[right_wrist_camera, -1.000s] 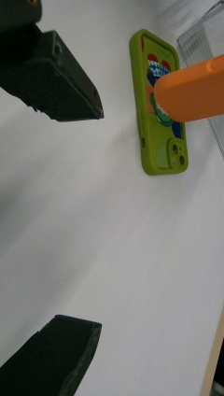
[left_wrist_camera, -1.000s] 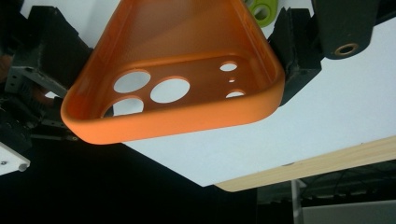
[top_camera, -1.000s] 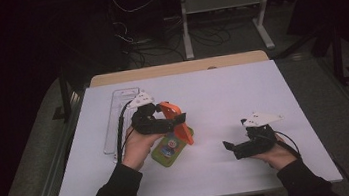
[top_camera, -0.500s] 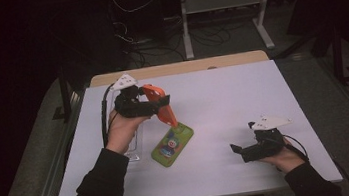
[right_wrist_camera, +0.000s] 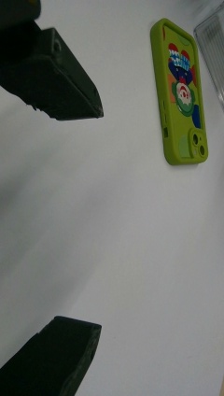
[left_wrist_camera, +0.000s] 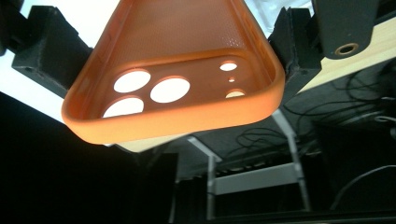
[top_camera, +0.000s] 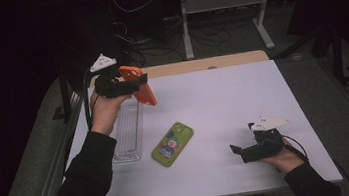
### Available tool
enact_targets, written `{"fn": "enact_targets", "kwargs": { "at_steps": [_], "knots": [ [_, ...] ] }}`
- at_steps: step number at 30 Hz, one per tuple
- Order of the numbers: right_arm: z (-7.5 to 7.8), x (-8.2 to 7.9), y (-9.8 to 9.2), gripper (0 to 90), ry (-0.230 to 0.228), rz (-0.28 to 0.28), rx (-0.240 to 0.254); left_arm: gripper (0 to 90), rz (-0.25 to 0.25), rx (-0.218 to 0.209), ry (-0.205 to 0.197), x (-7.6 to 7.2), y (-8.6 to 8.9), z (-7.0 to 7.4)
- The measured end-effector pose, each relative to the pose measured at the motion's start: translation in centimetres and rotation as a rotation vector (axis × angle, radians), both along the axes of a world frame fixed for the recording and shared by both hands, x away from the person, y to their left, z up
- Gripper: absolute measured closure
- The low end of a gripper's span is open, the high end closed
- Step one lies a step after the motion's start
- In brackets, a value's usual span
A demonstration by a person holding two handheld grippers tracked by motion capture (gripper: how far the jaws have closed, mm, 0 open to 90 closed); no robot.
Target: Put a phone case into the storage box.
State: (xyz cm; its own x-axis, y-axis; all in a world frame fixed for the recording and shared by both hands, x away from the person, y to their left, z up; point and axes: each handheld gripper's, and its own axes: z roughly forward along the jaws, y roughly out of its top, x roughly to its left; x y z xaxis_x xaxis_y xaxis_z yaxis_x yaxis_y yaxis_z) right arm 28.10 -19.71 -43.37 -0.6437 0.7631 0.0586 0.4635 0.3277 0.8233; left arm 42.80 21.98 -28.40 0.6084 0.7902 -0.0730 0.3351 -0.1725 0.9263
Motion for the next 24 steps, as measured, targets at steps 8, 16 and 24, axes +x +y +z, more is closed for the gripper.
{"fn": "enact_targets", "kwargs": {
  "at_steps": [8, 16, 24],
  "knots": [
    [0.0, -0.1, 0.0, 0.0, 0.0, -0.001, 0.0, 15.9, 0.13, 0.038, -0.007, 2.4, 1.5, 0.8],
    [0.0, -0.1, 0.0, 0.0, 0.0, 0.002, 0.0, 15.6, 0.316, 0.073, 0.007, 4.5, 2.2, -0.5],
    [0.1, -0.2, -0.1, 0.0, 0.001, -0.001, 0.002, 15.4, 0.381, 0.14, 0.041, 6.1, 1.9, -2.6]
  ]
}}
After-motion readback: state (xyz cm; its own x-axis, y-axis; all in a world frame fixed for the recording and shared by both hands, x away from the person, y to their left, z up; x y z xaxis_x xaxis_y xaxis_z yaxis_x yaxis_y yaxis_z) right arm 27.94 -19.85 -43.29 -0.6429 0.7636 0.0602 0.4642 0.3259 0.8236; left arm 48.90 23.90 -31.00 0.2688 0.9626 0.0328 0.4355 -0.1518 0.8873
